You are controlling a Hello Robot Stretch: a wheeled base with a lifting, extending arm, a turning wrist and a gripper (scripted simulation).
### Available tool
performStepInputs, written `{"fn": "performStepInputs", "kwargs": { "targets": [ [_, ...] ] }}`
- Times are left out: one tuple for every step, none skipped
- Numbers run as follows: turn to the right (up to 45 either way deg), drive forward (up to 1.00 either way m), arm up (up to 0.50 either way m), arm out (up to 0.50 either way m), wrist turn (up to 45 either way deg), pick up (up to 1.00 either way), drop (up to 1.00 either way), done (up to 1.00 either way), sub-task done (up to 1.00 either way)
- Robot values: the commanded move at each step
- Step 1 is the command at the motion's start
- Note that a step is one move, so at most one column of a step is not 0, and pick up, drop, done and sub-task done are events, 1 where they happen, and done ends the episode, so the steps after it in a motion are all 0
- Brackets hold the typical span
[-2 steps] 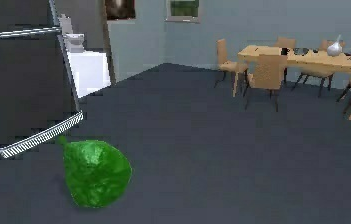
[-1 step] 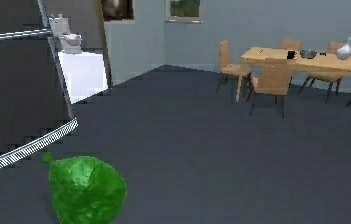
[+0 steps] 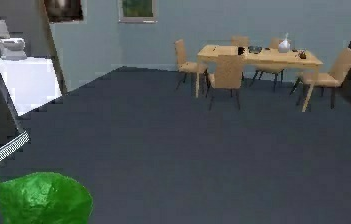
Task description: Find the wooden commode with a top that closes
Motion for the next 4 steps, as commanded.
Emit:
{"fn": "performStepInputs", "kwargs": {
  "targets": [
    [0.0,1.00,0.00,0.00,0.0,0.00,0.00,0.00,0.00],
    [15.0,0.00,0.00,0.00,0.0,0.00,0.00,0.00,0.00],
    [0.0,0.20,0.00,0.00,0.0,0.00,0.00,0.00,0.00],
    [-39.0,0.00,0.00,0.00,0.0,0.00,0.00,0.00,0.00]
  ]
}}
